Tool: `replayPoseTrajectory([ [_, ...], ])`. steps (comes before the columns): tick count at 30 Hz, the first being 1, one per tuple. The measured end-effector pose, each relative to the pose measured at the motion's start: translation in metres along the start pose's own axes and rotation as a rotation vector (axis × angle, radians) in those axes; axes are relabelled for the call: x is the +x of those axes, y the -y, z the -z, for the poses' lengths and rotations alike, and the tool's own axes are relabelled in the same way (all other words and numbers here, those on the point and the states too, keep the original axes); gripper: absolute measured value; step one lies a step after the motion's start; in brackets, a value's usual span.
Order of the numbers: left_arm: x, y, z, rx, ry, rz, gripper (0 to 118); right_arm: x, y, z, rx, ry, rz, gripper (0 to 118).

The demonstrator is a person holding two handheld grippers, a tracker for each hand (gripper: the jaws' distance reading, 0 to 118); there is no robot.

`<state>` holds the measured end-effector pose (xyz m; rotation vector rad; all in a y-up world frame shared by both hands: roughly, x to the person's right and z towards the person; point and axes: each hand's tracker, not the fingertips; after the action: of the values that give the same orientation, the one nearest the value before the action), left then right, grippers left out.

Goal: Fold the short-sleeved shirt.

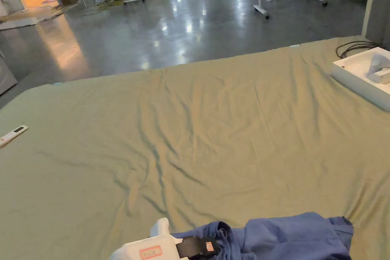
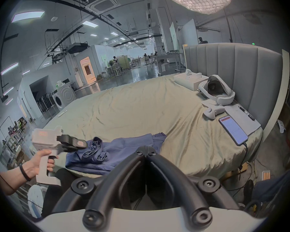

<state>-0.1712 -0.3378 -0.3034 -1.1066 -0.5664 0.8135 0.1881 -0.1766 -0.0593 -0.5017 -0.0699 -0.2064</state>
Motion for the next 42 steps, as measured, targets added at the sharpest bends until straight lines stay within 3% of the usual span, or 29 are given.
replayPoseTrajectory([
  [3, -0.001, 0.015, 0.041, -0.138, -0.016, 0.087, 2, 0.003, 0.003, 0.0, -0.007, 0.024, -0.011, 0],
  [5, 0.008, 0.022, 0.049, -0.101, -0.072, 0.187, 2, 0.0, 0.001, 0.0, -0.013, 0.033, -0.015, 0],
  [9, 0.015, 0.008, 0.038, -0.114, -0.069, 0.138, 2, -0.002, -0.001, 0.003, -0.017, 0.029, -0.015, 0],
  [11, 0.026, 0.004, 0.015, -0.075, -0.092, 0.187, 3, -0.005, -0.003, 0.002, -0.01, 0.017, -0.026, 0],
  [12, 0.028, 0.002, 0.0, -0.038, -0.097, 0.229, 10, -0.007, -0.005, 0.002, -0.004, 0.017, -0.031, 0],
  [13, 0.029, 0.0, -0.021, 0.013, -0.078, 0.258, 23, -0.008, -0.006, 0.002, 0.003, 0.009, -0.031, 0],
  [14, 0.028, -0.003, -0.044, 0.059, -0.004, 0.256, 48, -0.009, -0.007, 0.003, 0.007, -0.005, -0.027, 0],
  [15, 0.025, -0.005, -0.066, 0.081, 0.055, 0.233, 88, -0.01, -0.008, 0.005, 0.008, -0.014, -0.025, 0],
  [16, 0.016, -0.01, -0.084, 0.101, 0.077, 0.206, 105, -0.011, -0.009, 0.007, 0.01, -0.018, -0.025, 0],
  [17, 0.006, -0.012, -0.103, 0.131, 0.106, 0.163, 108, -0.015, -0.011, 0.008, 0.012, -0.025, -0.027, 0],
  [20, -0.041, -0.023, -0.137, 0.193, 0.097, 0.004, 108, -0.022, -0.011, 0.011, 0.01, -0.04, -0.037, 0],
  [23, -0.088, -0.03, -0.144, 0.128, 0.07, -0.148, 108, -0.028, -0.008, 0.011, 0.003, -0.05, -0.058, 0],
  [26, -0.08, -0.018, -0.126, 0.088, 0.162, -0.22, 108, -0.03, -0.006, 0.01, -0.009, -0.049, -0.07, 0],
  [29, -0.094, -0.013, -0.096, 0.026, 0.107, -0.195, 107, -0.029, -0.006, 0.011, -0.026, -0.032, -0.079, 0],
  [31, -0.083, -0.011, -0.083, 0.034, 0.192, -0.17, 104, -0.028, -0.006, 0.011, -0.035, -0.022, -0.084, 0],
  [34, -0.057, -0.021, -0.074, 0.005, 0.158, -0.135, 101, -0.029, -0.008, 0.011, -0.036, -0.009, -0.087, 0],
  [35, -0.054, -0.021, -0.069, -0.01, 0.13, -0.096, 95, -0.029, -0.009, 0.011, -0.038, -0.011, -0.082, 0],
  [36, -0.076, -0.037, -0.065, -0.022, 0.122, -0.092, 68, -0.029, -0.009, 0.011, -0.039, -0.01, -0.081, 0],
  [37, -0.075, -0.037, -0.063, -0.02, 0.064, -0.092, 25, -0.031, -0.011, 0.009, -0.039, -0.007, -0.085, 0],
  [38, -0.076, -0.037, -0.062, -0.013, 0.082, -0.105, 12, -0.032, -0.011, 0.008, -0.039, -0.003, -0.093, 0],
  [42, -0.092, -0.043, -0.068, 0.013, 0.079, -0.086, 12, -0.033, -0.01, 0.007, -0.048, 0.005, -0.099, 0],
])
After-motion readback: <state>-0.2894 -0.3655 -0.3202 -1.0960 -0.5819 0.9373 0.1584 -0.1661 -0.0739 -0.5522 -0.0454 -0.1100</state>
